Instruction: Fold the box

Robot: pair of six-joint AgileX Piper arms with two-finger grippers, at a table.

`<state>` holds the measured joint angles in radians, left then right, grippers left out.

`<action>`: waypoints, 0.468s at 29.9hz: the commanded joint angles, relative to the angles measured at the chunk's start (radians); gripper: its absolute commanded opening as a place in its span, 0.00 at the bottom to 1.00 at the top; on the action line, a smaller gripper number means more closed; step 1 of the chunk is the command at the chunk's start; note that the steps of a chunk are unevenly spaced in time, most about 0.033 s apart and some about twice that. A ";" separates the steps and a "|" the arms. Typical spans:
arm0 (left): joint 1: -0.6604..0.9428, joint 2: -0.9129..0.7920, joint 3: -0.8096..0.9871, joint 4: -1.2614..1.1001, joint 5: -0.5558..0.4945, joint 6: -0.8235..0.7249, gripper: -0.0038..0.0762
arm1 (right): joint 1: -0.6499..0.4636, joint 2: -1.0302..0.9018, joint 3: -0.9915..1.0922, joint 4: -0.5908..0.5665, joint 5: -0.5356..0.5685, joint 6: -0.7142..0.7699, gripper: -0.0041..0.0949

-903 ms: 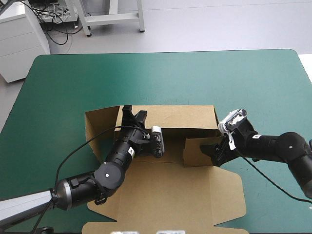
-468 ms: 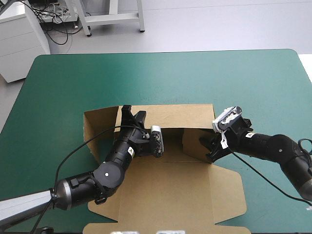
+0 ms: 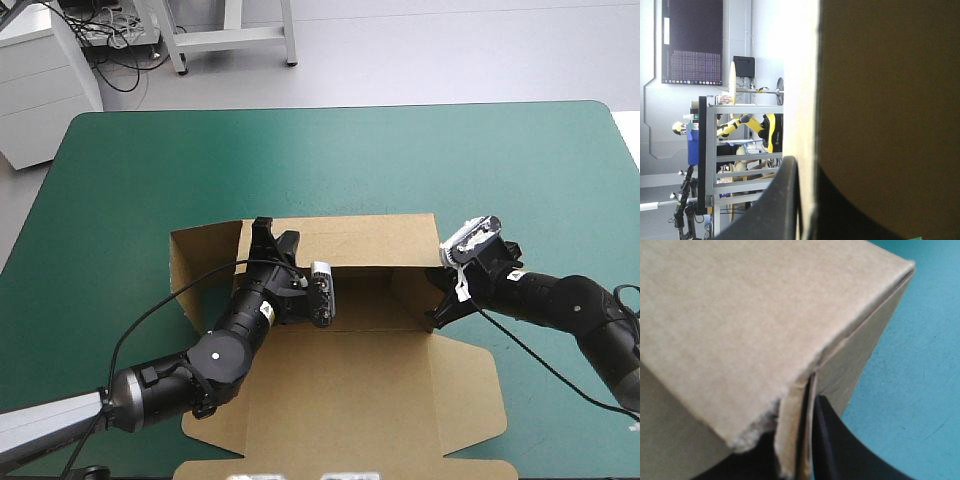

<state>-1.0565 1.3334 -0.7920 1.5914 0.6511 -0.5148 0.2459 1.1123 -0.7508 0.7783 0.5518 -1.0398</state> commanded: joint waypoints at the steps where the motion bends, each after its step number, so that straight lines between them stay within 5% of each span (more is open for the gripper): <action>1: -0.007 -0.022 -0.016 -0.032 -0.091 -0.009 0.07 | 0.004 -0.015 -0.025 0.026 0.029 -0.021 0.02; 9: -0.075 -0.022 -0.105 -0.034 -0.018 -0.016 0.58 | 0.004 -0.015 -0.025 -0.126 -0.132 0.175 0.02; 14: -0.155 -0.022 -0.204 -0.034 0.008 -0.015 0.66 | 0.004 -0.015 -0.025 -0.205 -0.253 0.307 0.02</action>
<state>-1.1681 1.3397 -0.9231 1.5304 0.6280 -0.5157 0.2471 1.1134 -0.7505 0.6096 0.4075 -0.7906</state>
